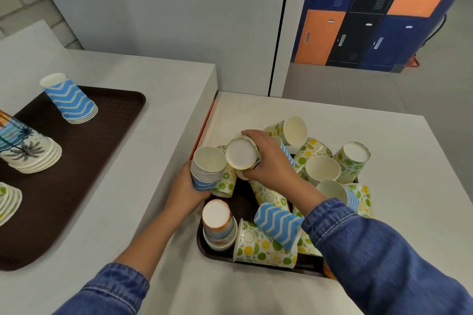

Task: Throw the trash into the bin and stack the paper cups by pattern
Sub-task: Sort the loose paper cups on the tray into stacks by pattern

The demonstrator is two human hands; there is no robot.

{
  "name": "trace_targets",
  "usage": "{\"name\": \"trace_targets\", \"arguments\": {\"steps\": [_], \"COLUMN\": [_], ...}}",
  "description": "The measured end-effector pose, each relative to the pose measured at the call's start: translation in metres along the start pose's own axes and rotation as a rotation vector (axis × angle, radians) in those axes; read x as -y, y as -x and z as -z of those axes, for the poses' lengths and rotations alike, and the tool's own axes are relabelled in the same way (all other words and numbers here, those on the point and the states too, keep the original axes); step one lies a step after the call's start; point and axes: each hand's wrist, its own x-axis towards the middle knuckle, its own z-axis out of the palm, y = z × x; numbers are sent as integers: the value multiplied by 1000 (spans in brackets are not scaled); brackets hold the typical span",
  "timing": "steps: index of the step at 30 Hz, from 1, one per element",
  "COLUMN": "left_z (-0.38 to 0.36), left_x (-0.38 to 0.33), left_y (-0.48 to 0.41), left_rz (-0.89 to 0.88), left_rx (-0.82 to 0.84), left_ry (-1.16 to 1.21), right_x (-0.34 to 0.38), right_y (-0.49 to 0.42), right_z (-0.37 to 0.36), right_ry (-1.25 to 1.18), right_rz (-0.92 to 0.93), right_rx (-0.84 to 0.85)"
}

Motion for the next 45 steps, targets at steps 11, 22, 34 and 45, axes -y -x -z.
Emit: {"name": "trace_targets", "arguments": {"steps": [11, 22, 34, 45], "left_z": [11, 15, -17, -41], "left_x": [-10, -28, -64, -70], "left_y": [1, -25, -32, -47], "left_rz": [-137, -629, -1241, -1344], "left_rx": [15, 191, 556, 813], "left_ry": [-14, -1248, -1459, -1347], "right_x": [5, 4, 9, -23], "right_y": [9, 23, 40, 45], "right_z": [11, 50, 76, 118], "right_ry": [-201, -484, -556, -592], "right_rz": [-151, -287, -327, -391], "right_rx": [-29, -264, -361, -477]}}
